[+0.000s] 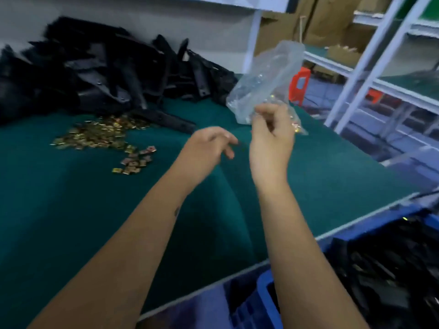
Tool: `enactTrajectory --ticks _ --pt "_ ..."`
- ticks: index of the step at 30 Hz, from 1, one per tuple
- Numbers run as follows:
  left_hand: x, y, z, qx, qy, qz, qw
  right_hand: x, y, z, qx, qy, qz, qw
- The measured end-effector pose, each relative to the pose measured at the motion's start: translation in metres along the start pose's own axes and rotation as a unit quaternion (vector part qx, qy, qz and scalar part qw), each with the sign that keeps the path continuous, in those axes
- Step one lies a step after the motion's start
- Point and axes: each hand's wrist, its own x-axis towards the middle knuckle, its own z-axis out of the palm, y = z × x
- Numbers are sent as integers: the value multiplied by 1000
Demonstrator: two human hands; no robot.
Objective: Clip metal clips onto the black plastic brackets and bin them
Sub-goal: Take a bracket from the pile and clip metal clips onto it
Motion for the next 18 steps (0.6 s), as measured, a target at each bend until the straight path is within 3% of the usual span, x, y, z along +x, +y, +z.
enactTrajectory --ticks 2,5,8,11,14,16,18 --pt "5 -20 -50 -4 160 -17 987 -11 10 46 -27 -102 23 994" --pt "2 -45 -122 -31 335 -44 941 -23 23 103 -79 -210 55 973" --pt "-6 -68 -173 -33 448 -59 892 -33 39 144 -104 -207 83 969" --pt "-5 -88 -194 -24 482 -112 869 -36 54 167 -159 -160 93 970" --pt "4 -97 -197 36 465 -140 873 -27 64 173 -248 -86 29 964" --pt "7 -99 -194 104 443 -149 878 -18 69 175 -337 -107 26 935" --pt "7 -101 -193 112 422 -146 888 -13 72 176 -416 -178 63 890"
